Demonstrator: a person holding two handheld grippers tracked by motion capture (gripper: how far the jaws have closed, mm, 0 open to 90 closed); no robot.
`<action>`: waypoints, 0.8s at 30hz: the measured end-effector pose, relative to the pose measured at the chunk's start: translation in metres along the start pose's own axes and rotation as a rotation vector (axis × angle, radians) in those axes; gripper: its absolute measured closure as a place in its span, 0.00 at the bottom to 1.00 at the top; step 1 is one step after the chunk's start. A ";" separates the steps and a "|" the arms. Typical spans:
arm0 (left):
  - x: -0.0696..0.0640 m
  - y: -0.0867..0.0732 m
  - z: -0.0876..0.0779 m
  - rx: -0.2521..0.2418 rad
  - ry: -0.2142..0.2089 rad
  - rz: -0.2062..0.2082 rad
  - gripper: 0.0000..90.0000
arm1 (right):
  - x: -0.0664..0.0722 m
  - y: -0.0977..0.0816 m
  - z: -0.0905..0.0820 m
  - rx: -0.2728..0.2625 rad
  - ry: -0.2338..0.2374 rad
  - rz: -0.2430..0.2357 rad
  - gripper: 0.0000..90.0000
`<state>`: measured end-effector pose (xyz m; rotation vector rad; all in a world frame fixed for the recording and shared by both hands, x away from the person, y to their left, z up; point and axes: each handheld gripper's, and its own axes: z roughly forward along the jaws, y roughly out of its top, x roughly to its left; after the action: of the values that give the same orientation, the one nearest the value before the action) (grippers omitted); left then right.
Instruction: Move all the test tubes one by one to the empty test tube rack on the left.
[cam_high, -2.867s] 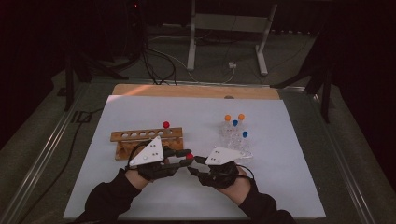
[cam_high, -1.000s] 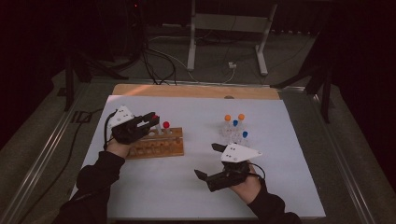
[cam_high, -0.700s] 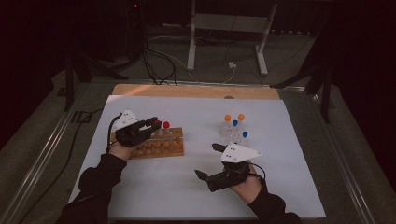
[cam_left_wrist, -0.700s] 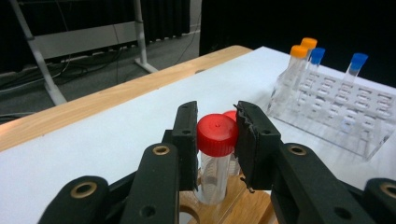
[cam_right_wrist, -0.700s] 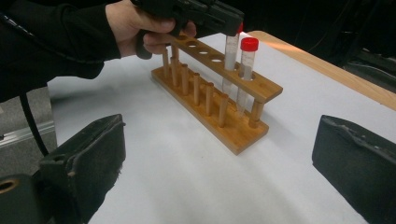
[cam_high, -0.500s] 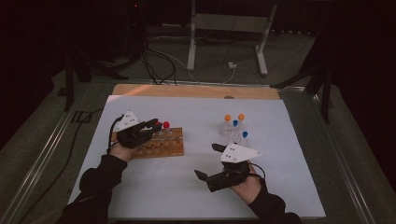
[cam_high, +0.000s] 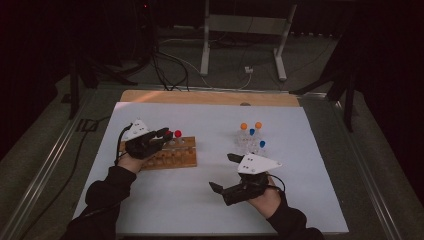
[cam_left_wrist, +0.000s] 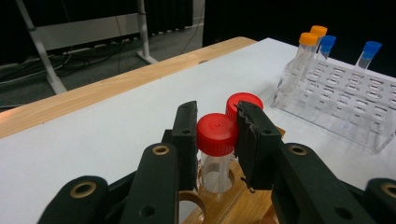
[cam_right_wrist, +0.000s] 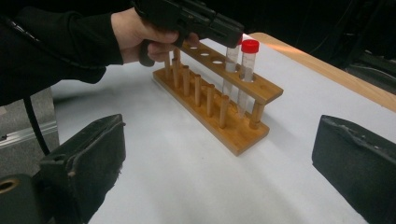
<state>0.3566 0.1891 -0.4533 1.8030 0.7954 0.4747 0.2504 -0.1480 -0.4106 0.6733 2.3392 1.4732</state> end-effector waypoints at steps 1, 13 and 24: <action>0.000 0.000 0.000 -0.005 0.006 0.003 0.79 | 0.000 0.000 0.000 -0.003 0.001 0.000 0.03; 0.003 0.001 0.000 0.002 -0.005 -0.014 0.77 | -0.002 0.002 -0.003 -0.016 -0.004 0.006 0.03; -0.001 0.020 -0.039 -0.088 -0.073 -0.031 0.25 | -0.020 0.014 -0.025 -0.132 -0.062 -0.032 0.03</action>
<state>0.3363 0.2098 -0.4209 1.7146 0.7401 0.4149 0.2582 -0.1725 -0.3874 0.6352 2.1750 1.5537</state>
